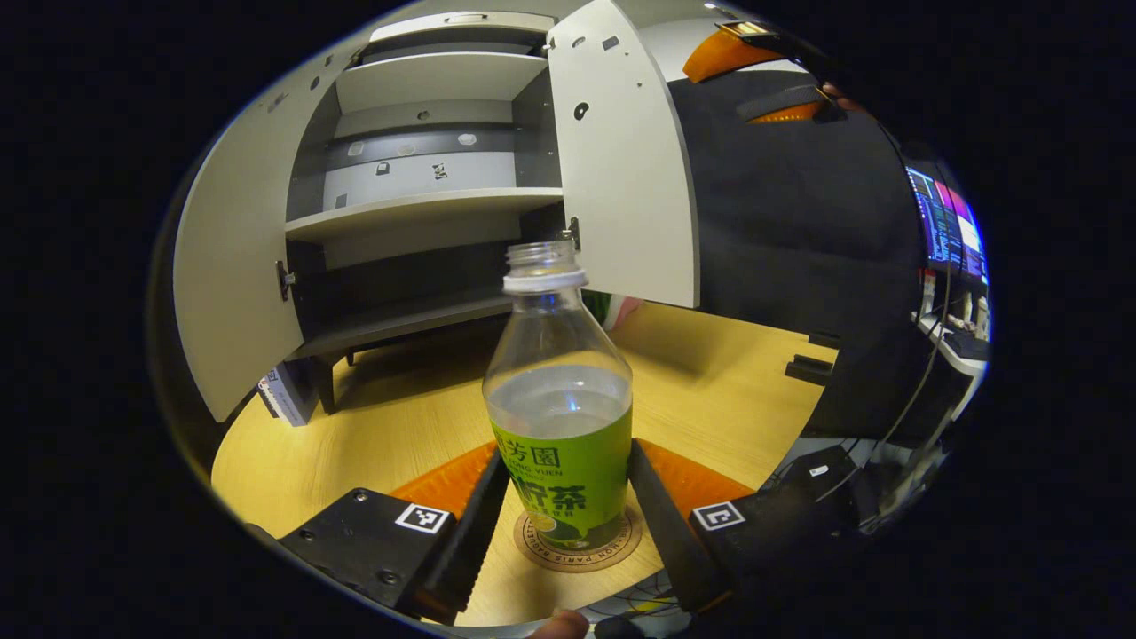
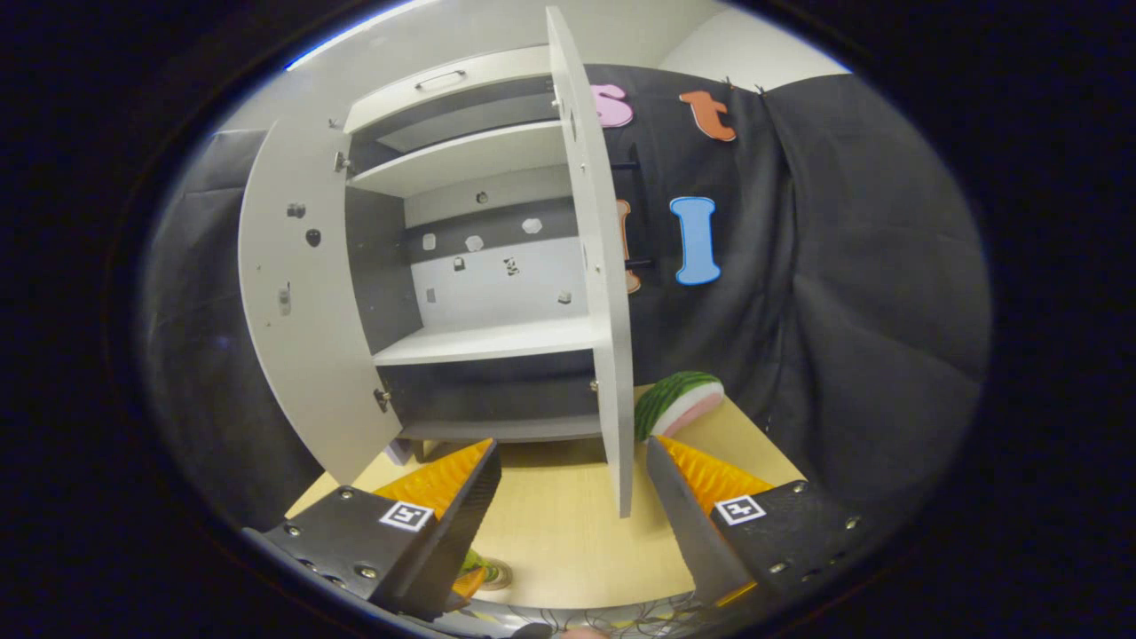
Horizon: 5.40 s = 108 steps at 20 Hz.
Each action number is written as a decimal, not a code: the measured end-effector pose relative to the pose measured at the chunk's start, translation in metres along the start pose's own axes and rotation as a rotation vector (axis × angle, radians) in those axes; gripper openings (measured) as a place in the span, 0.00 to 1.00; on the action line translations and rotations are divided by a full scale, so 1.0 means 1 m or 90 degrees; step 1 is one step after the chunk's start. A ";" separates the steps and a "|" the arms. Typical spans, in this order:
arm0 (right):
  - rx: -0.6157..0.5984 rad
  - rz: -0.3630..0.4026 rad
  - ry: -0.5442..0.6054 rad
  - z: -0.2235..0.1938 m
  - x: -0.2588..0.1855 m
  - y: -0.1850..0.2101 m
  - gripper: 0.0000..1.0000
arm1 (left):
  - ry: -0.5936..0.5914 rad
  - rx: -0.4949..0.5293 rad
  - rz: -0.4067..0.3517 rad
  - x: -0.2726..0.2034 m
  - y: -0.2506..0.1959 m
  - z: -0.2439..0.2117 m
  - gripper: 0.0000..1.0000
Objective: Grasp the bottle in the cabinet with the left hand and place it on the coaster, then close the right door with the right hand and the left door with the left hand.
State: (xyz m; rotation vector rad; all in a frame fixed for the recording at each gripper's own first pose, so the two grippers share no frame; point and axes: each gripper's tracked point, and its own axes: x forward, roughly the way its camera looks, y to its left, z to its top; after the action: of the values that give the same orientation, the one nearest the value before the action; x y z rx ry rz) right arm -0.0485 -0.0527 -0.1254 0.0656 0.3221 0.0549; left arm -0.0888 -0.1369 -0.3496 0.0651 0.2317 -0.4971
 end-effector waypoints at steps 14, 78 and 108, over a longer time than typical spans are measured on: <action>0.001 -0.068 -0.028 0.015 -0.009 -0.048 0.99 | -0.062 -0.046 -0.034 -0.009 0.004 0.124 0.87; -0.035 -0.053 -0.159 0.192 0.114 -0.035 0.87 | -0.220 0.009 0.150 -0.188 0.128 0.337 0.98; -0.084 0.053 -0.133 0.107 0.028 -0.051 0.94 | -0.142 -0.137 0.426 -0.266 0.355 0.252 0.96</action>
State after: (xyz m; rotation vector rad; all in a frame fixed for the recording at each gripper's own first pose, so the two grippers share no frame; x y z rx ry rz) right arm 0.0149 -0.1079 -0.0363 -0.0467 0.1064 0.1511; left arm -0.0943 0.2689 -0.0399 -0.1216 0.0343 0.1898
